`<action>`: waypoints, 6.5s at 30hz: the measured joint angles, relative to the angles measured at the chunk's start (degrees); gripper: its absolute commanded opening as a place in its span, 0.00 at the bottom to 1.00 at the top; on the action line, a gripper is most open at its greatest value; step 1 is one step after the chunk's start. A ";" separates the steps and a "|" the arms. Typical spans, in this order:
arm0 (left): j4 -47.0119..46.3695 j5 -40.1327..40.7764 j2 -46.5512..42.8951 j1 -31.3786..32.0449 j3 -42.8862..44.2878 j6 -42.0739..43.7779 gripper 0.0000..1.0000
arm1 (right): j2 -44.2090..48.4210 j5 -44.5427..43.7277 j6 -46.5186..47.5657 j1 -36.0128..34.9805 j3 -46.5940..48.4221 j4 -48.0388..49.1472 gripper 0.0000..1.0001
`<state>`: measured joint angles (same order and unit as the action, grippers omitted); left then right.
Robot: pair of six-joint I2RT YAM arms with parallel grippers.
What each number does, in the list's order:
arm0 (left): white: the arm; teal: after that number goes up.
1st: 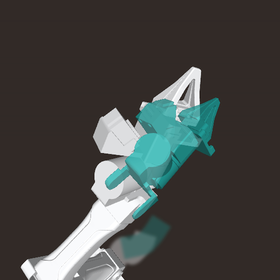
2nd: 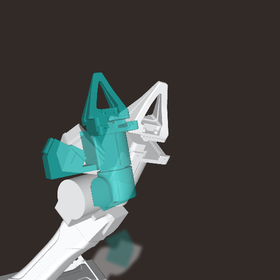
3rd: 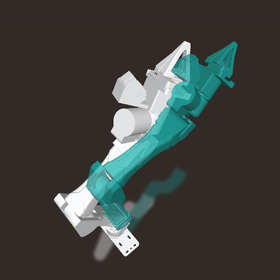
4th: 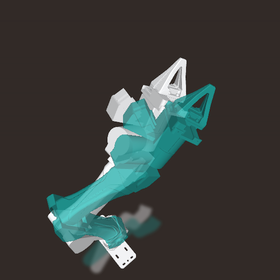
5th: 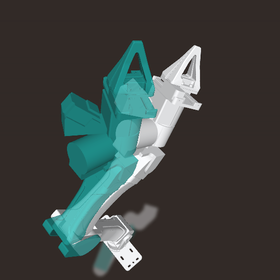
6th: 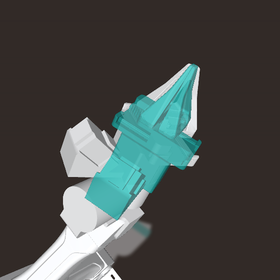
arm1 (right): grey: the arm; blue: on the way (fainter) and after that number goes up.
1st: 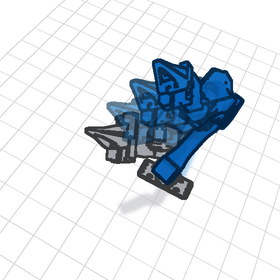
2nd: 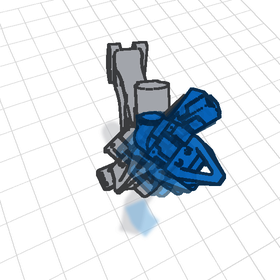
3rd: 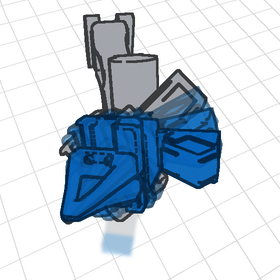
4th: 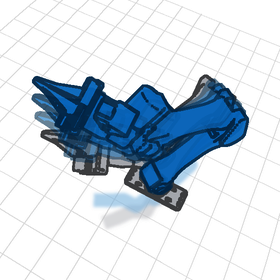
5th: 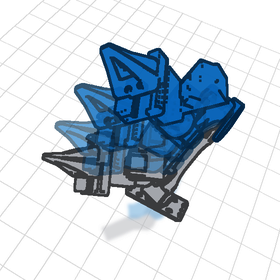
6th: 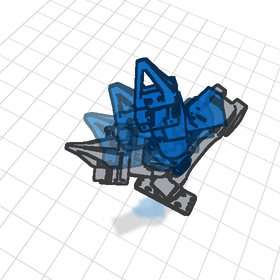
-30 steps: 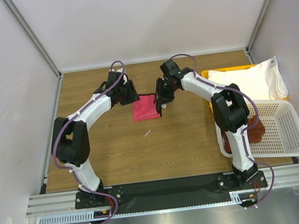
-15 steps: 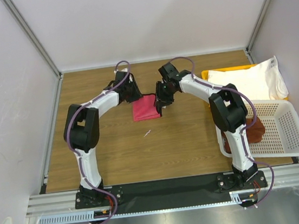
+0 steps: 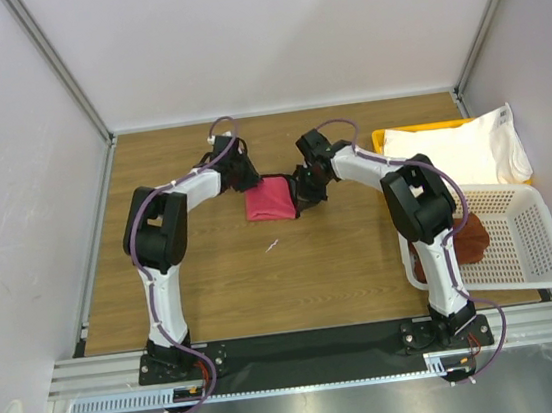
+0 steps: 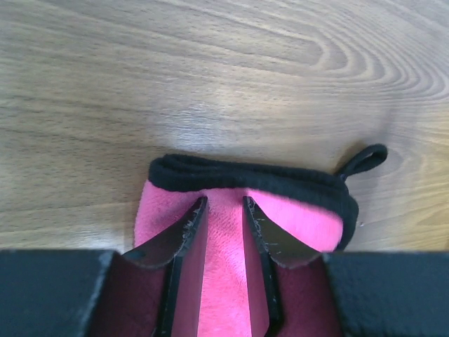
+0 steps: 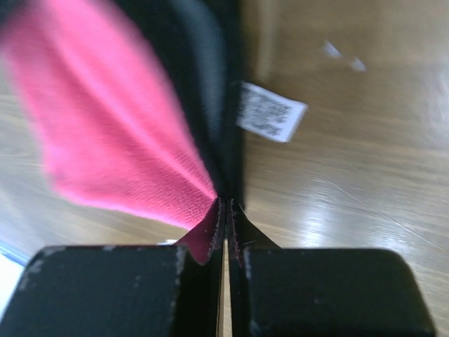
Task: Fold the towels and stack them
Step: Fold the towel, then neatly place the folded towel into the bin
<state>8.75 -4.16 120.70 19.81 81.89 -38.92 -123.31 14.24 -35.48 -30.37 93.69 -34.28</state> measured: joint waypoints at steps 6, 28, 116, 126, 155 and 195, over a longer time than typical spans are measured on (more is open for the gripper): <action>-0.63 -1.27 0.22 0.00 0.00 -0.66 0.31 | 1.25 0.37 -0.28 0.09 -4.72 2.93 0.00; 1.79 -3.43 -22.77 0.02 -5.99 14.97 0.71 | 4.90 1.49 2.51 5.22 3.96 -0.59 0.81; 14.53 -9.99 -28.22 -11.98 -17.25 15.02 0.53 | 26.29 -11.17 18.82 12.20 8.85 -23.82 0.00; 14.53 -12.66 -28.22 -12.87 -17.25 15.26 0.54 | 36.48 -10.95 30.14 23.47 6.91 -30.51 0.00; 14.32 -8.17 -27.08 -13.25 -17.25 18.23 0.54 | 22.23 9.38 61.70 42.97 2.56 -11.85 0.00; 21.75 -1.49 -17.18 -12.44 -2.21 13.49 0.55 | 15.78 17.25 64.46 44.92 8.31 -20.00 0.00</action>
<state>30.50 -5.65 103.53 7.38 79.68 -25.43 -107.53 31.48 28.97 14.55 102.00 -54.28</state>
